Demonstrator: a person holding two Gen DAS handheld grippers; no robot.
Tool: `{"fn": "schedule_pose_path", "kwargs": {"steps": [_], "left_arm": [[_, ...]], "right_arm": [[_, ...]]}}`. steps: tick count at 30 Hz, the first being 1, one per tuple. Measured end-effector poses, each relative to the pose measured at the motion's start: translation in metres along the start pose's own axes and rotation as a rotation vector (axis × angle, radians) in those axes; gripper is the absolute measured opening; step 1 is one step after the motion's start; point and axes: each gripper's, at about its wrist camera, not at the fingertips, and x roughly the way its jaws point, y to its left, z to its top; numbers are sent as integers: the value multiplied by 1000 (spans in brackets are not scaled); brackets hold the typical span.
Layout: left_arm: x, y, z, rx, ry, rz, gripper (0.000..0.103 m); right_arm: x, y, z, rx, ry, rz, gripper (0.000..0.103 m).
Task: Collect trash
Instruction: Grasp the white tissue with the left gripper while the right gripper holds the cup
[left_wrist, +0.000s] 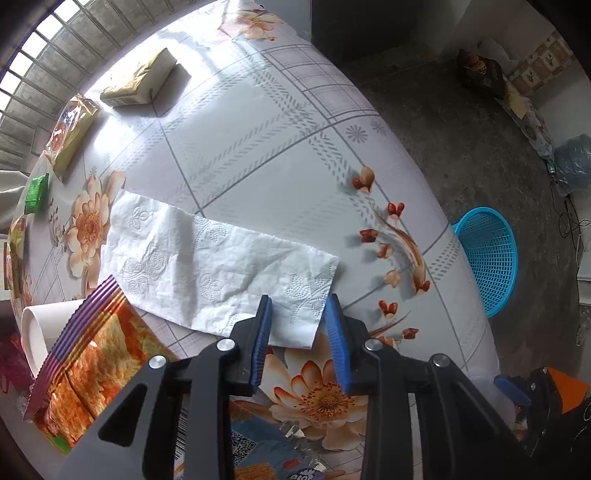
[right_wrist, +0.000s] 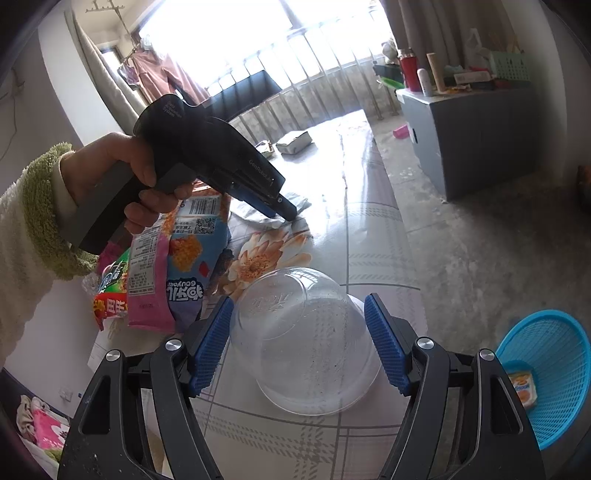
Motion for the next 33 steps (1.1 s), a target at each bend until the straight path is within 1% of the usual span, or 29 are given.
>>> {"fn": "schedule_pose_path", "kwargs": {"steps": [1,5,6,7,8,10,12,17,20,24,27,30,33], "left_arm": [[0,1,0,-2,2,6,34],[-2,1,0,5,-4,4,34],[-2,3,-1,9,-6,-4,30],[-3,3,-2,9,-13,-16,16],[-4,2,-2,7,-18,-9,11],[-4,-3,0,-4,-29,-15,4],[-5,0,-1,-5,-43,-14,2],[-16,-1,-1,11,-94,-13,1],[-32,2,0,-7,-147,-36,1],[-63,3,-3,-26,-232,-85,1],[-82,-4,-8,-30,-262,-158,1],[-100,-21,-16,7,-302,-203,1],[-114,-50,-25,55,-329,-260,1]], "right_arm": [[0,0,0,1,0,1,68],[0,-1,0,10,-1,8,68],[0,-2,0,13,-3,8,68],[0,-2,0,15,-3,8,68],[0,-2,0,15,-4,7,68],[-1,-2,0,18,-6,9,68],[-1,-3,0,22,-8,9,68],[-6,-4,0,27,-24,9,67],[-13,-5,2,31,-50,11,67],[-24,-8,6,45,-85,17,67],[-34,-13,10,63,-113,17,67],[-48,-19,9,90,-146,14,67],[-63,-29,6,119,-174,-6,67]]}}
